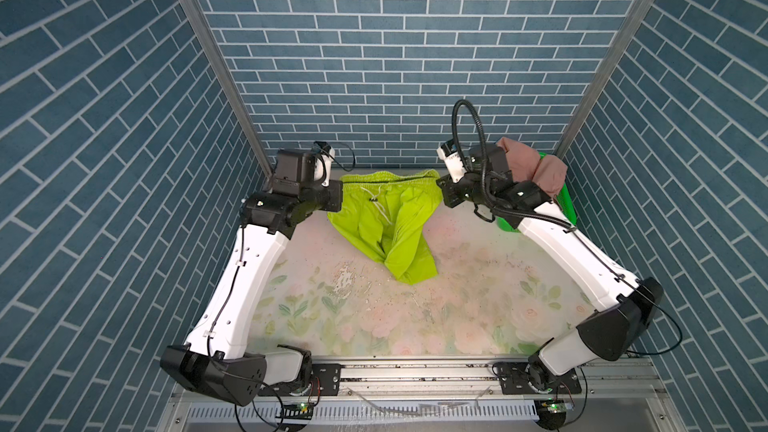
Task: Fold and stack the shorts
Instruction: 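Lift the shorts by the waistband with both grippers, spreading them apart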
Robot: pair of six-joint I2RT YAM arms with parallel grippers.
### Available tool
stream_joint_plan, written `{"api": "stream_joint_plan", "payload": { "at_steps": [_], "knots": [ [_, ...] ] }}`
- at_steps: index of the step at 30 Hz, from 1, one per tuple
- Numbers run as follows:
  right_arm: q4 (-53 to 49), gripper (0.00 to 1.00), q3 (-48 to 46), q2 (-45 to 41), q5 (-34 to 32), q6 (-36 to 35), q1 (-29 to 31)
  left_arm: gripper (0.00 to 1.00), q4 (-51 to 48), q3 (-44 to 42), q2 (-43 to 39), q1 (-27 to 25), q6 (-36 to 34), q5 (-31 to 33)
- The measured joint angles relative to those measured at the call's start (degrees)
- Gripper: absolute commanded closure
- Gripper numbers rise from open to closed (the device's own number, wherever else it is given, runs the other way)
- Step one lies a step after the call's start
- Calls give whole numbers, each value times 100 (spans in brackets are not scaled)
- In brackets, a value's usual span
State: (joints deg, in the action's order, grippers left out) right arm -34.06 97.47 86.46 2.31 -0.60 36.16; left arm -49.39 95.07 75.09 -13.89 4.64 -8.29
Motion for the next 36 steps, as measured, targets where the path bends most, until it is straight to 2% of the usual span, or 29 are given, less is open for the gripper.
{"api": "stream_joint_plan", "payload": {
  "at_steps": [7,14,17,26,30,36],
  "knots": [
    [-1427,100,1322,-538,98,-699,87,100,-1102,1910,57,-28,-514,-437],
    [-2767,100,2800,-363,643,-1034,96,100,-2387,3834,409,-39,-957,-848],
    [-3222,100,3412,-264,861,-1139,96,100,-2815,4380,507,-39,-1128,-925],
    [-3871,100,4590,221,1091,-1178,96,100,-3357,4953,597,-39,-1241,-944],
    [-4033,100,4638,328,1150,-1165,94,100,-3521,5136,656,-39,-1244,-734],
    [-4107,100,4640,232,1530,-1067,96,100,-3571,4852,282,-39,-1241,-409]
  ]
}}
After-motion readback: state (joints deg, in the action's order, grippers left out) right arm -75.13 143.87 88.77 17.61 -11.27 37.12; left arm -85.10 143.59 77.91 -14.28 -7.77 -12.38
